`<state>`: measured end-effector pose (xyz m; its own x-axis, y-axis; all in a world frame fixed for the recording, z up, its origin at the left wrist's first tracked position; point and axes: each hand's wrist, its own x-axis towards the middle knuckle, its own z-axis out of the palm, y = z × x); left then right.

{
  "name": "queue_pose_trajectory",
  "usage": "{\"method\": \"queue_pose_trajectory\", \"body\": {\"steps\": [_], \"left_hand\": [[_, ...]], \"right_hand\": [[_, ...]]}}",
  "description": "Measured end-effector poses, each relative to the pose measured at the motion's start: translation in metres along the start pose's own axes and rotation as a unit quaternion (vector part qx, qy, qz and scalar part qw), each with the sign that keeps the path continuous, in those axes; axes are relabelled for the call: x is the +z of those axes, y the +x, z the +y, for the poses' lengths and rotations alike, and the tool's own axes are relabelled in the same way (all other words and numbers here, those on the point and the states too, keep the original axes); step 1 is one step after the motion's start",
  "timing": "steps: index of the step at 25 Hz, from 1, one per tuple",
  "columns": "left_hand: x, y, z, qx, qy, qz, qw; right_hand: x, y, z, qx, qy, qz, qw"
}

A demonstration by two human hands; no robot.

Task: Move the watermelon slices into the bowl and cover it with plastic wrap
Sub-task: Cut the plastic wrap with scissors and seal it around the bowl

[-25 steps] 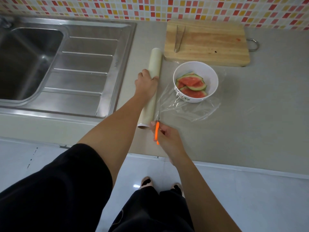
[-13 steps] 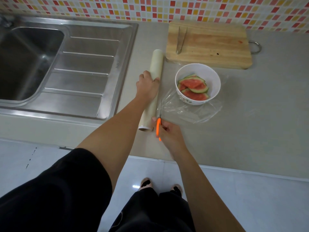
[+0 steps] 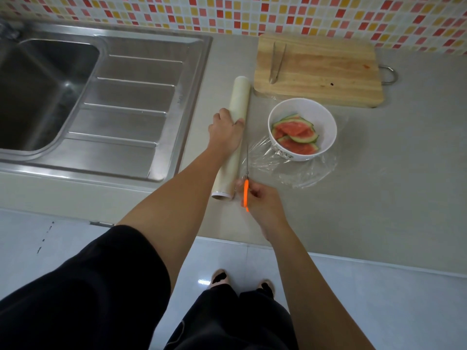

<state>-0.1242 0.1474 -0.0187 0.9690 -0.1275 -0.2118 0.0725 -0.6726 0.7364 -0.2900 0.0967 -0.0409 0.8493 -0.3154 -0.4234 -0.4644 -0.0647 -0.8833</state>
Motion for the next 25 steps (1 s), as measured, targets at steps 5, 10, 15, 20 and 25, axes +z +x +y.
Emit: {"method": "queue_pose_trajectory", "body": {"steps": [5, 10, 15, 20, 25], "left_hand": [[-0.002, -0.001, 0.001, -0.006, -0.013, -0.003, 1.0], [-0.005, -0.001, 0.003, -0.003, -0.026, -0.01, 1.0], [-0.016, 0.004, 0.004, -0.012, -0.067, -0.011, 0.998], [-0.024, 0.007, 0.008, -0.026, -0.096, -0.025, 0.995], [-0.026, 0.007, 0.009, -0.027, -0.102, -0.031, 0.994]], "right_hand": [[-0.001, 0.002, -0.01, 0.03, -0.022, 0.009, 0.999], [-0.002, 0.007, -0.017, 0.032, -0.003, 0.006, 0.999], [-0.001, 0.014, -0.02, 0.018, 0.025, 0.016, 0.999], [0.004, 0.022, -0.024, 0.0, 0.032, 0.021, 0.999], [0.004, 0.031, -0.027, -0.011, 0.069, 0.013, 0.997]]}}
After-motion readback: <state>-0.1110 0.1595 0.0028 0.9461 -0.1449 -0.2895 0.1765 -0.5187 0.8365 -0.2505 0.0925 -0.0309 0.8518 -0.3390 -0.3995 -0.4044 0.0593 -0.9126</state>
